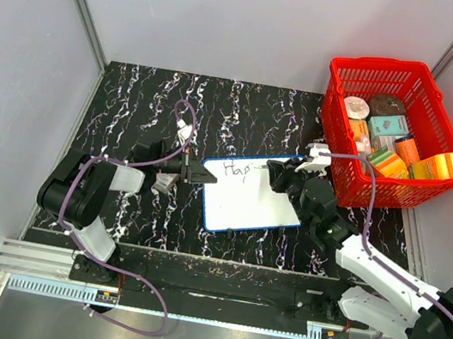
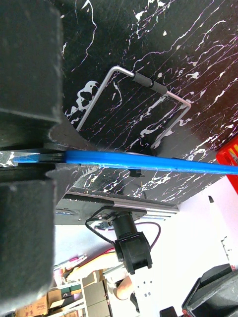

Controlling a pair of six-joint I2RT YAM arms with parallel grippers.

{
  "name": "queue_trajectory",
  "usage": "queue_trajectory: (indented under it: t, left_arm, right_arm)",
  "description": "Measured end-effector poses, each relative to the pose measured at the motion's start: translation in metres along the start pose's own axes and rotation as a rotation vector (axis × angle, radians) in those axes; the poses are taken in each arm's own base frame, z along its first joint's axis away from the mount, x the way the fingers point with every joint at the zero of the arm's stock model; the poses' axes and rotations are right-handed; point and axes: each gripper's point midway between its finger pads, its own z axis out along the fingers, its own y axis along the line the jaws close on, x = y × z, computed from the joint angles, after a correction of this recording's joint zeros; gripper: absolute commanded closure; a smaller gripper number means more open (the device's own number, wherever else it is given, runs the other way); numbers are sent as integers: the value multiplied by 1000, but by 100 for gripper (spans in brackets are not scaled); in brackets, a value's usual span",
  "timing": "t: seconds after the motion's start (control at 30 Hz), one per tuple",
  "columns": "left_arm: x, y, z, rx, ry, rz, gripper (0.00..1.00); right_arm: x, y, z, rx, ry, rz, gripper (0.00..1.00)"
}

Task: Write a sentence on the whiteboard

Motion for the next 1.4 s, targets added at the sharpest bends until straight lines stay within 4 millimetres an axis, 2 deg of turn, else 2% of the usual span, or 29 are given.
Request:
queue_trajectory:
  t: [0.63,1.0,1.4]
  left_arm:
    - [0,0,0,0,1,4,100]
    - [0,-1,0,0,2,5,100]
    - [1,0,0,-3,5,0,100]
  right_arm:
    - [21,-6,16,37,62,-38,100]
    - [17,-3,20,32,44,-32,100]
    - [21,-3,19,25,63,-35,100]
